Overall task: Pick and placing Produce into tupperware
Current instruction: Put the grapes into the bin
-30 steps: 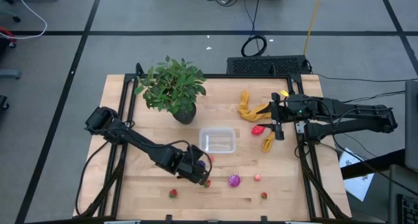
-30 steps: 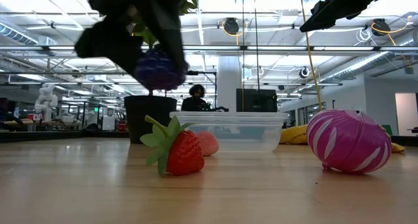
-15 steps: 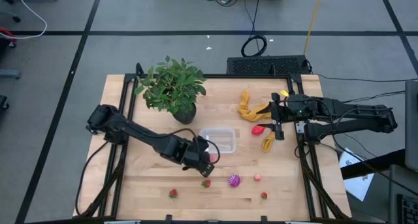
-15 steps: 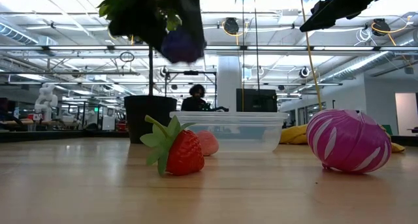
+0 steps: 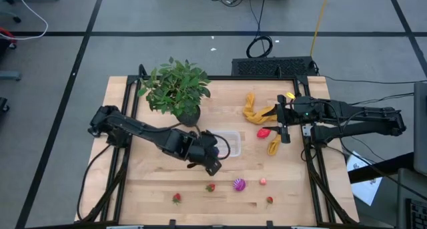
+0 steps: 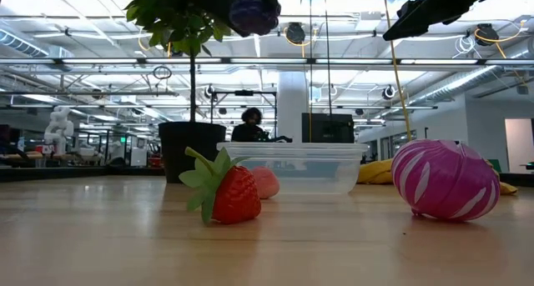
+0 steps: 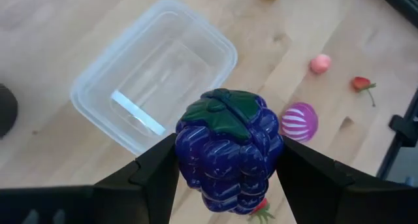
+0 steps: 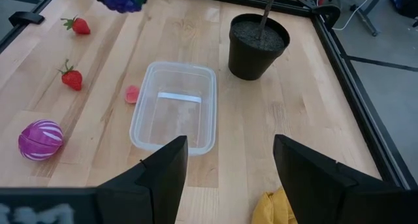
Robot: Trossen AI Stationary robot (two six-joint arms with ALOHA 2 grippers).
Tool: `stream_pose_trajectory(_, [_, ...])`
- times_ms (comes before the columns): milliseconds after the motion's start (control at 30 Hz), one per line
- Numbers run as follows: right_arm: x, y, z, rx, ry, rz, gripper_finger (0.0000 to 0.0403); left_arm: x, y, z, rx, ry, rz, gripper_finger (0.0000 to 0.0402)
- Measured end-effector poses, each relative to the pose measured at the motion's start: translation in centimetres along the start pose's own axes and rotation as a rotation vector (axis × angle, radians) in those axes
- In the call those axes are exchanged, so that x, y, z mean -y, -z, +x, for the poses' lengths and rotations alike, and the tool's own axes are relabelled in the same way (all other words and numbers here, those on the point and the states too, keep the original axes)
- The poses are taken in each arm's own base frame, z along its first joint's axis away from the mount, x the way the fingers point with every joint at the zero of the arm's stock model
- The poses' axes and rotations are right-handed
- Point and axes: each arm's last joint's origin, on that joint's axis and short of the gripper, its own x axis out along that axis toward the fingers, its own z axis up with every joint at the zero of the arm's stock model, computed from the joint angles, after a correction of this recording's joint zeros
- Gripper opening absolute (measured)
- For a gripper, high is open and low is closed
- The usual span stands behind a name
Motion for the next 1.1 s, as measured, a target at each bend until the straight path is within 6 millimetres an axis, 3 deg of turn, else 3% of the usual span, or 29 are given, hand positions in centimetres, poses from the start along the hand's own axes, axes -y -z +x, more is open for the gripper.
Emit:
stream_pose_trajectory(367, [0.0,0.0,0.0,0.001,0.000,-0.023,0.0220,-0.5,-0.1,5.3,-0.130,-0.053,0.011,0.0230])
stream_pose_trajectory(900, [0.0,0.1,0.0,-0.007,-0.001,-0.018,0.0220,-0.8,0.2,7.4,-0.019,-0.207,-0.048,0.0230])
stream_pose_trajectory(1100, [0.0,0.1,0.0,-0.011,-0.002,-0.022,0.0220,-0.3,0.6,7.3,0.070,-0.246,-0.065,0.0230])
